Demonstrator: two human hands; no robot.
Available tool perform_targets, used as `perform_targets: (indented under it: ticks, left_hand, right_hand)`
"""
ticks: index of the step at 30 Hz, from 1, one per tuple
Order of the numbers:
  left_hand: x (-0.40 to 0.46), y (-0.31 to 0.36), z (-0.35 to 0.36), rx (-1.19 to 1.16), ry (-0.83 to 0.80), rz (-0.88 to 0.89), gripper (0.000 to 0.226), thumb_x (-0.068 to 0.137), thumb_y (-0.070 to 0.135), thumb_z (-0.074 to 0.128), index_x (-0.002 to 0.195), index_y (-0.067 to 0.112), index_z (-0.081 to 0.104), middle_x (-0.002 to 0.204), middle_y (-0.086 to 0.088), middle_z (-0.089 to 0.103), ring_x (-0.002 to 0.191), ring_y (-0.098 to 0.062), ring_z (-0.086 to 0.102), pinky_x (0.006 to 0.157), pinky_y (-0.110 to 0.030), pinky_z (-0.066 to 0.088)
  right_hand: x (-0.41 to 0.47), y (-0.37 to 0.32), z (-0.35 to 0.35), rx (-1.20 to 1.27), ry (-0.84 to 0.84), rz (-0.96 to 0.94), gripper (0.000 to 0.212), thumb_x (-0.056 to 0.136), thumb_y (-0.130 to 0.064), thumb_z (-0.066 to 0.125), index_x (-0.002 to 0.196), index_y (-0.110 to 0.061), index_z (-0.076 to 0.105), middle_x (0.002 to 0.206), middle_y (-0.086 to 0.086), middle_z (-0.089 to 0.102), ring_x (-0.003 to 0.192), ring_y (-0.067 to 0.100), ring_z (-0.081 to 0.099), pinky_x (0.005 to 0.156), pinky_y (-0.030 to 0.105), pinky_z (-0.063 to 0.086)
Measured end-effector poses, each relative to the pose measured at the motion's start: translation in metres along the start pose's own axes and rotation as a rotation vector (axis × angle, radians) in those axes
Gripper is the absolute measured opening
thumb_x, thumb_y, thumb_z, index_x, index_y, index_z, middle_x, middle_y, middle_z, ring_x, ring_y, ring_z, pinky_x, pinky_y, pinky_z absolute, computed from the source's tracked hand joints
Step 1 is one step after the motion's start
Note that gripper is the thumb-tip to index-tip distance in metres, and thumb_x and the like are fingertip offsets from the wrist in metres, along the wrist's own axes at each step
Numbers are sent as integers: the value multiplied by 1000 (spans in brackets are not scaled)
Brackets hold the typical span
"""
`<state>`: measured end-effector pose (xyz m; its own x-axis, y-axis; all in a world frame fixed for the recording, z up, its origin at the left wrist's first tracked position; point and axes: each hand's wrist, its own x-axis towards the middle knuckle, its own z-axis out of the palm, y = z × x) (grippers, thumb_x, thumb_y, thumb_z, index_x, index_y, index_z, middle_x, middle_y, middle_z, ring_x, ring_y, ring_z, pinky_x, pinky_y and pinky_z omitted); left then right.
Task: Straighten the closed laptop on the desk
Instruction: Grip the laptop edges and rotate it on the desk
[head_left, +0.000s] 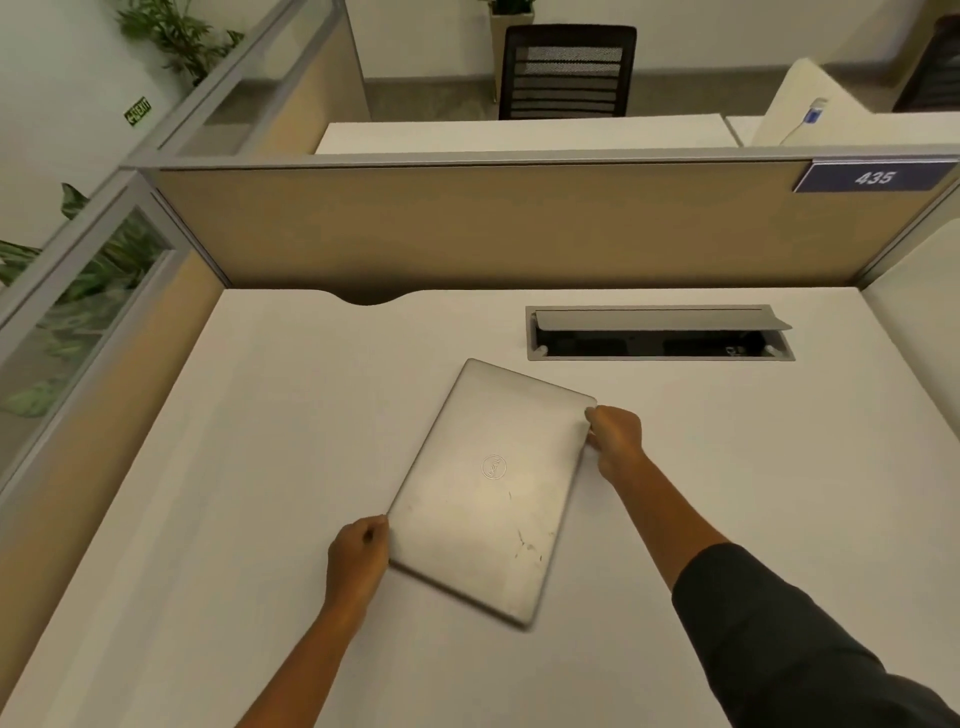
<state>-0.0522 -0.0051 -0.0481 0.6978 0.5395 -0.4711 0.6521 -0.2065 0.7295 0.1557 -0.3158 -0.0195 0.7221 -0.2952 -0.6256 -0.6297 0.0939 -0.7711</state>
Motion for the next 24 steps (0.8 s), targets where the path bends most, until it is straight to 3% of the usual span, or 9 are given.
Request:
perform_targets:
  ticks: [2, 5, 9, 12, 15, 17, 20, 24]
  left_hand:
    - [5, 7, 5, 29, -25, 12, 35, 103, 25, 51, 82, 1, 65, 76, -4, 59, 72, -21, 51, 65, -31, 41]
    - [13, 26, 14, 74, -60, 66, 36, 103, 24, 52, 69, 13, 59, 69, -4, 56, 69, -22, 50, 65, -32, 40]
    - [26, 54, 24, 115, -100, 113, 22, 104, 25, 52, 85, 17, 58, 87, -10, 57, 83, -22, 52, 78, -33, 42]
    - [34, 69, 29, 131, -130, 120, 27, 106, 27, 53, 89, 10, 67, 93, -20, 66, 91, -33, 63, 86, -40, 53]
    - [40, 79, 32, 128, -143, 111, 32, 107, 27, 53, 105, 4, 75, 112, -23, 74, 107, -40, 68, 98, -42, 55]
    - [45, 84, 33, 117, -155, 96, 36, 107, 27, 52, 111, 0, 75, 111, -19, 74, 99, -33, 65, 94, -38, 53]
    - [52, 87, 31, 87, -175, 66, 36, 107, 28, 51, 100, 0, 72, 100, -15, 68, 90, -27, 58, 85, -33, 46]
    - [58, 84, 28, 38, -184, 39, 22, 106, 27, 54, 94, 12, 65, 97, -13, 64, 90, -24, 56, 83, -34, 44]
  right_hand:
    - [-10, 12, -3, -28, -20, -30, 13, 90, 4, 55, 90, -9, 58, 93, 12, 49, 90, 26, 46, 79, 36, 39]
    - [-27, 31, -6, -63, -24, -47, 14, 87, 5, 52, 82, -8, 52, 88, 13, 42, 86, 26, 40, 77, 36, 35]
    - [-49, 54, -8, -25, -40, -8, 14, 84, 5, 50, 79, -7, 47, 88, 12, 37, 88, 27, 32, 78, 38, 31]
    - [-64, 70, -10, 5, -58, 36, 15, 81, 6, 49, 78, -7, 42, 88, 11, 34, 89, 27, 30, 78, 38, 31]
    - [-78, 81, -11, -8, -66, 48, 29, 79, 4, 50, 75, -14, 28, 82, 10, 27, 86, 27, 25, 72, 40, 27]
    - [-86, 88, -12, -20, -75, 52, 35, 78, 4, 50, 75, -16, 21, 81, 10, 21, 86, 28, 20, 73, 43, 20]
    - [-93, 96, -11, -26, -84, 65, 41, 78, 4, 50, 66, -20, 20, 71, 4, 18, 80, 26, 15, 75, 46, 18]
    - [-95, 97, -9, -6, -63, 96, 42, 81, 6, 51, 61, -21, 26, 68, 3, 23, 68, 18, 22, 63, 36, 22]
